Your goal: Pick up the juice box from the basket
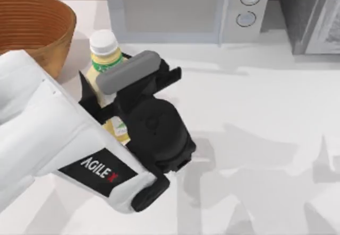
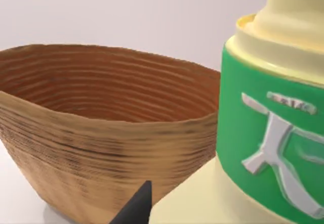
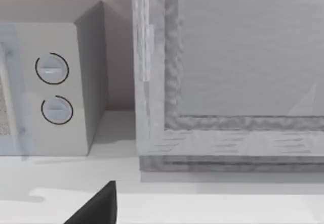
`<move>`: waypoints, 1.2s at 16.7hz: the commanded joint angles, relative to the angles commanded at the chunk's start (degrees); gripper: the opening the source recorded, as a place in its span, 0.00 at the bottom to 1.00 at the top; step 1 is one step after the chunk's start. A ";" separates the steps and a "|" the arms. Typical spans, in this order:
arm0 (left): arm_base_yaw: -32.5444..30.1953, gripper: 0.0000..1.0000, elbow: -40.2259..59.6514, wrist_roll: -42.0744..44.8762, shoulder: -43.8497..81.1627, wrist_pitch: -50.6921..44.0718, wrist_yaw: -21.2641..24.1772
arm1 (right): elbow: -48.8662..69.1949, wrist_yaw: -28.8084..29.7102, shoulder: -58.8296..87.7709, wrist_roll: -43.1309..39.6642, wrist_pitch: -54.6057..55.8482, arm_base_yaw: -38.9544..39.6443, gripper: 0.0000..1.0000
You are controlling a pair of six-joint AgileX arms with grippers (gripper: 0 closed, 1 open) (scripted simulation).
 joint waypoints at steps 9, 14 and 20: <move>0.50 0.15 -0.79 2.99 0.42 3.15 0.65 | 0.00 0.00 0.00 0.00 0.00 0.00 1.00; 0.50 0.53 -0.79 2.99 0.42 3.15 0.65 | 0.00 0.00 0.00 0.00 0.00 0.00 1.00; 0.50 0.98 -0.79 2.99 0.42 3.15 0.65 | 0.00 0.00 0.00 0.00 0.00 0.00 1.00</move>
